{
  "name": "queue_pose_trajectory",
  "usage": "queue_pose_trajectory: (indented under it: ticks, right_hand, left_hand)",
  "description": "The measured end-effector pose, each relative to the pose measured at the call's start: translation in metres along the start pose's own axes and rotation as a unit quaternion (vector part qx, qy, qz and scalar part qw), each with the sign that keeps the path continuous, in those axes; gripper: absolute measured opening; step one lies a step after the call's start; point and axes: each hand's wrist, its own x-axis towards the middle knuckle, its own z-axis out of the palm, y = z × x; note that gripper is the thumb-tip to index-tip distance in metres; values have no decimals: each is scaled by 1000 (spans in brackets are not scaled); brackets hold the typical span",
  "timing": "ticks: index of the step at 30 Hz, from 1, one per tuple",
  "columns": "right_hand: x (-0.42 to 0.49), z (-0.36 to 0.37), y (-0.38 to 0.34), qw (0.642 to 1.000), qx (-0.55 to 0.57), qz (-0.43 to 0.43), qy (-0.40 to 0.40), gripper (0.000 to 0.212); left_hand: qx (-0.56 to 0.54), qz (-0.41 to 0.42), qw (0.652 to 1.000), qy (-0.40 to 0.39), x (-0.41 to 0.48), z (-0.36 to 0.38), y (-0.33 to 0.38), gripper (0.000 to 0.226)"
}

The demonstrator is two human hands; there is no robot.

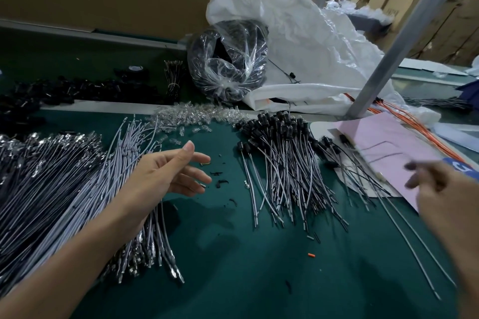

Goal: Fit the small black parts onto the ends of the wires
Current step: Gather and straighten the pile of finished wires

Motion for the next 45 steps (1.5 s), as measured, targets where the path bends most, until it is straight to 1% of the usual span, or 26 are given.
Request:
queue_pose_trajectory:
  ticks: [1,2,3,5,7,9,11,13,14,16,20,24,28,29,30,31,33,35,37,42,45]
  right_hand:
    - [2,-3,-4,997,40,-22,62,18]
    - [6,-6,-7,993,56,-42,98,17]
    - [11,-8,-9,990,71,-57,103,18]
    - [26,-11,-14,996,38,-69,51,20]
    - [39,-17,-11,997,-48,-66,7,22]
    - [49,-28,5,988,-136,-46,-53,23]
    - [49,-37,24,976,-185,-11,-117,30]
    - [39,-40,28,962,-194,21,-191,19]
    - [32,-40,23,956,-190,38,-219,29]
    - [16,-34,11,941,-206,45,-264,51]
    - [-7,-17,-2,910,-208,80,-350,59]
    - [-14,-10,-8,894,-221,80,-383,76]
    - [-8,-6,-26,896,-181,82,-397,96]
    - [-5,-3,-28,900,-182,78,-390,96]
    - [0,2,-29,905,-187,73,-375,92]
    - [6,9,-31,913,-193,68,-354,83]
    - [19,24,-31,934,-196,55,-294,54]
    - [32,40,-33,944,-194,49,-263,34]
    - [41,53,-35,945,-185,54,-266,26]
    - [52,63,-39,947,-181,73,-256,19]
    - [55,63,-39,950,-144,86,-265,16]
  left_hand:
    - [1,-2,1000,0,0,0,0,45]
    - [4,-3,1000,-2,0,0,0,46]
    - [6,-5,1000,-3,0,1,0,47]
    - [9,-6,1000,-5,-1,0,-1,48]
    - [10,-6,1000,-5,-1,0,-1,48]
    - [8,-5,1000,-4,-1,0,-1,48]
    - [8,-6,1000,-5,-1,-1,-1,49]
    - [11,-6,1000,-7,-1,0,0,50]
    - [12,-7,1000,-9,-1,0,0,50]
    - [14,-8,1000,-11,-1,1,0,50]
    - [16,-10,1000,-13,-2,2,1,48]
    - [18,-11,1000,-12,-2,2,0,47]
    - [23,-11,1000,-15,-2,2,0,46]
    - [22,-11,1000,-15,-2,2,-1,46]
    - [22,-11,1000,-15,-2,2,-1,45]
    - [23,-11,1000,-14,-2,1,-1,45]
    - [24,-13,1000,-14,-2,2,-1,44]
    - [24,-14,1000,-13,-2,2,-1,43]
    - [24,-15,1000,-14,-2,2,-1,42]
    - [23,-17,999,-14,-2,1,-1,44]
    - [24,-18,999,-17,-1,1,-1,45]
